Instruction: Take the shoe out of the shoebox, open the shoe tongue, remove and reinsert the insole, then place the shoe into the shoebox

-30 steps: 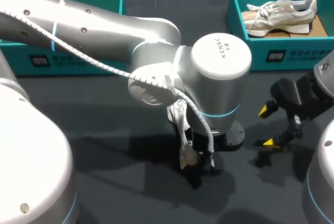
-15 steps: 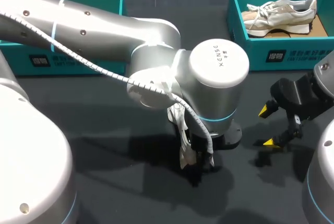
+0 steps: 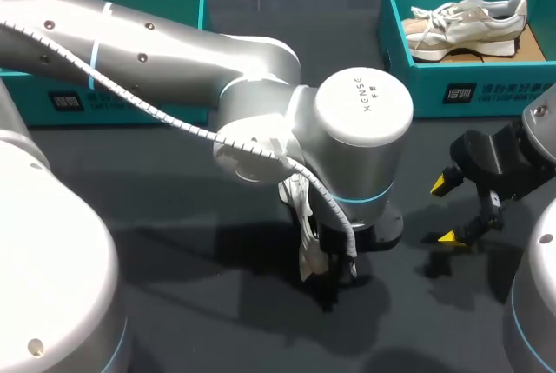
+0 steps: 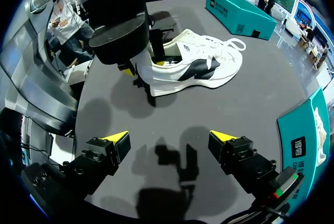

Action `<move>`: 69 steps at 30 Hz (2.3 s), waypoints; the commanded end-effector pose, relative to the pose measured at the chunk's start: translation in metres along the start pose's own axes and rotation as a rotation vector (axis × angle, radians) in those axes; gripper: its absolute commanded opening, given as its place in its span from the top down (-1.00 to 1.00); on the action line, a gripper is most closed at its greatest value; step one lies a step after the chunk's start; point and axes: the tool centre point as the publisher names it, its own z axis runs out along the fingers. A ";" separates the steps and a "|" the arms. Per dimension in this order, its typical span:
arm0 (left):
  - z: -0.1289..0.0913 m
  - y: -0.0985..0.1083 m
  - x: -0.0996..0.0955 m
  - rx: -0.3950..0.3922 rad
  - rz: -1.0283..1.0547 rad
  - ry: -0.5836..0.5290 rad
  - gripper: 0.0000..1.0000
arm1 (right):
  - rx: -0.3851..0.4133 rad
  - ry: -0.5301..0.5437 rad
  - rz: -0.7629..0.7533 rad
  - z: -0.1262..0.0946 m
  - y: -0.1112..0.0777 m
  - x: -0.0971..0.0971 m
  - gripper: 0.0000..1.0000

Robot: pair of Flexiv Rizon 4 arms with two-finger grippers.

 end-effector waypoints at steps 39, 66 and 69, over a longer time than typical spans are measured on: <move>-0.173 0.087 -0.101 0.107 0.066 0.117 1.00 | 0.002 -0.003 0.000 0.000 0.000 0.002 -1.00; -0.252 0.172 -0.239 0.054 0.111 0.186 1.00 | 0.002 -0.003 0.000 0.000 0.000 0.002 -1.00; -0.252 0.172 -0.239 0.054 0.111 0.186 1.00 | 0.002 -0.003 0.000 0.000 0.000 0.002 -1.00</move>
